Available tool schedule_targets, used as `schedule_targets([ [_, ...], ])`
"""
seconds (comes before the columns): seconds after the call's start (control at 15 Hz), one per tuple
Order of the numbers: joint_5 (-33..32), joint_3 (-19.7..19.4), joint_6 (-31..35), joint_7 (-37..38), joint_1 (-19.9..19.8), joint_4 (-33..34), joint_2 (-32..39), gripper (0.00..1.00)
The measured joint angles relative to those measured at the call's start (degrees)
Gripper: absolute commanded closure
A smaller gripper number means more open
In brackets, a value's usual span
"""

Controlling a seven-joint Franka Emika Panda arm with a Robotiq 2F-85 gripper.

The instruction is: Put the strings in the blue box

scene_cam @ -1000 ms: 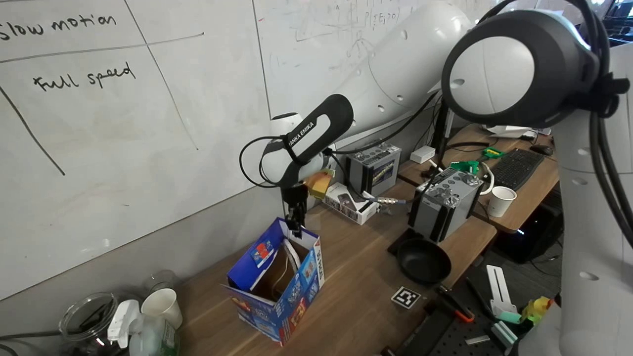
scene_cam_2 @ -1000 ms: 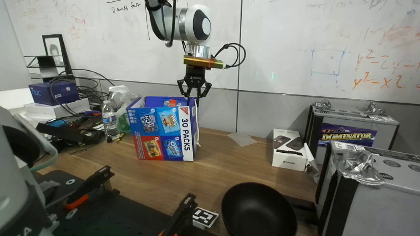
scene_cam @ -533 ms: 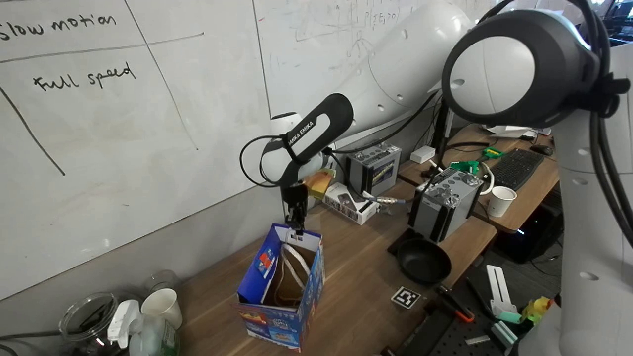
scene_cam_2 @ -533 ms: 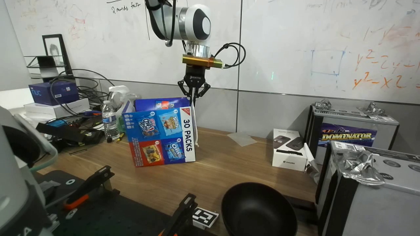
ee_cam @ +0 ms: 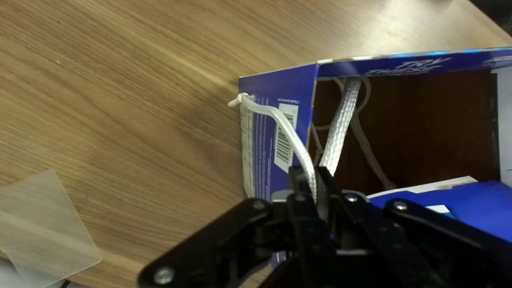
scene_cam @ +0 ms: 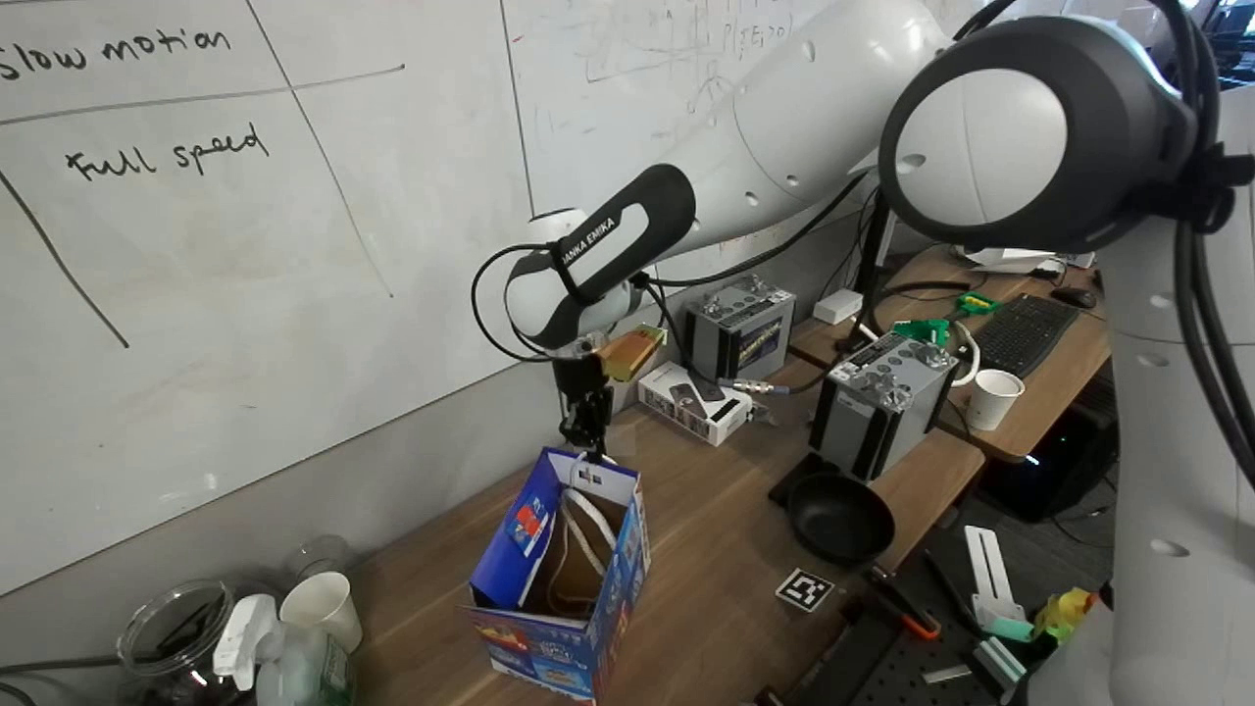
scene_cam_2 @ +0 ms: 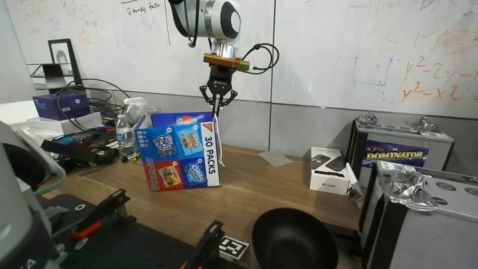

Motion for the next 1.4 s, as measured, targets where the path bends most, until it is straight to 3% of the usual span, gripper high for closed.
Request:
schedule_targets([
  [0.93,7.1,0.6,-11.9,5.9,1.6,4.0,0.0,0.96],
  [1.4,13.6,2.1,-12.7,9.9,4.0,4.8,0.1,0.96],
])
